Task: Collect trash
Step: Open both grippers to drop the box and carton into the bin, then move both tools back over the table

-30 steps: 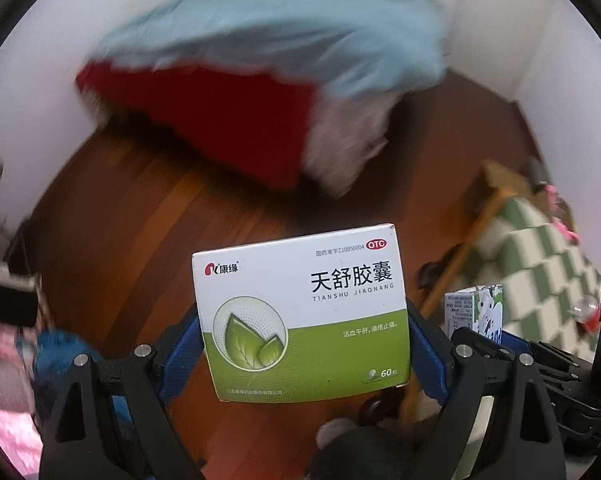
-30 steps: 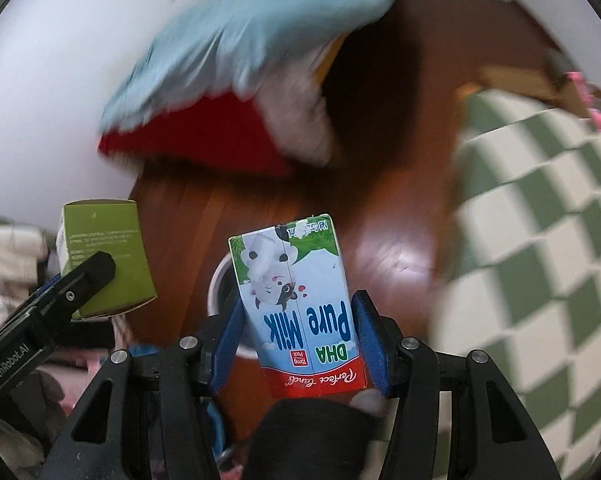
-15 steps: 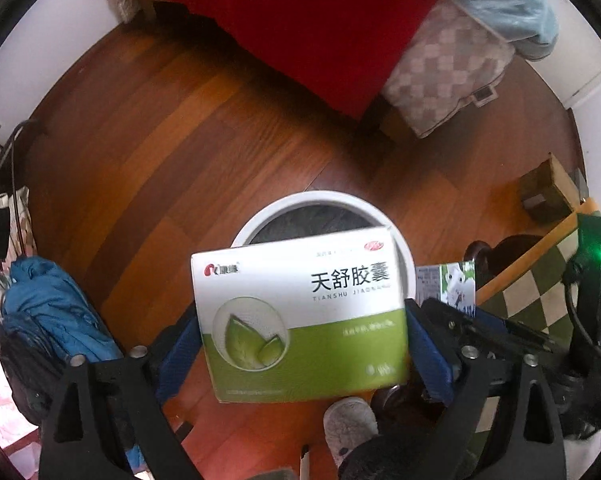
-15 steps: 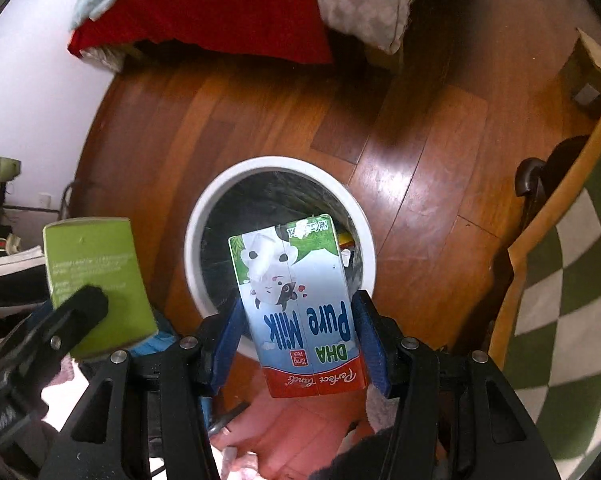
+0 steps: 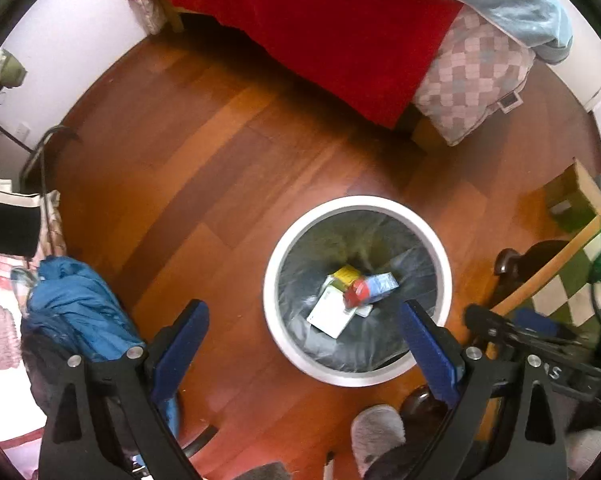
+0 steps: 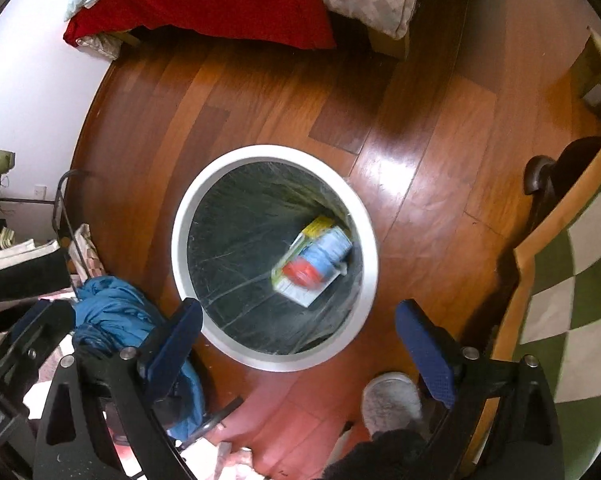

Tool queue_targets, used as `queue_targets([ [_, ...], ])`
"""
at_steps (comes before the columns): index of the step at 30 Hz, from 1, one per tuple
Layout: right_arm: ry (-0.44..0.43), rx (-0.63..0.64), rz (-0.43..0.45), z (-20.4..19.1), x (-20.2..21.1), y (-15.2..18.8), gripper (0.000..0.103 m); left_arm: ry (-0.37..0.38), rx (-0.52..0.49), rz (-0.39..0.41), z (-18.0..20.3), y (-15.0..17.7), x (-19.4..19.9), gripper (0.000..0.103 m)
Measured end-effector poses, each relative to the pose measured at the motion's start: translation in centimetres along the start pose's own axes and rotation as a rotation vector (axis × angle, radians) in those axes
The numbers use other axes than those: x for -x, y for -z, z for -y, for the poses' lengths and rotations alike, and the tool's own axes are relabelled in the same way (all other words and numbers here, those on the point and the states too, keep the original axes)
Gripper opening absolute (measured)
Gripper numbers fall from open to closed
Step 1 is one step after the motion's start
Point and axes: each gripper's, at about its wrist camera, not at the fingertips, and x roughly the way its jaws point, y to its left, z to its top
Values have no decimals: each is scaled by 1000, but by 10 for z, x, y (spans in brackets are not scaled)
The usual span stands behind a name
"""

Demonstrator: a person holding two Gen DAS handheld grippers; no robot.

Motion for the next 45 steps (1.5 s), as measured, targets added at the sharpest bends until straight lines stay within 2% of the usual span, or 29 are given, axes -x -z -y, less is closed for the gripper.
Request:
queue_targets([
  [4,102,62,39,-8,23,13,99,-24,9,-2,-2,9,8,97],
  [11,132,93,109,-9,72,38,99,-35,-2,47,6,23,41,97],
  [18,120,97,215,-6,135,70,99,-33,-25,137,19,45,94,97],
  [27,4,29,396,30,242,140,99,-23,-74,306,51,80,191,97],
  [33,-44,-63,526,84,315,201,99,46,-142,404,102,113,242,97],
  [38,-40,-199,591,155,357,261,99,118,-263,439,174,147,257,97],
  [42,32,-365,602,245,377,327,99,164,-414,374,256,180,234,97],
  [45,105,-521,578,322,379,376,99,166,-521,332,323,210,212,97],
])
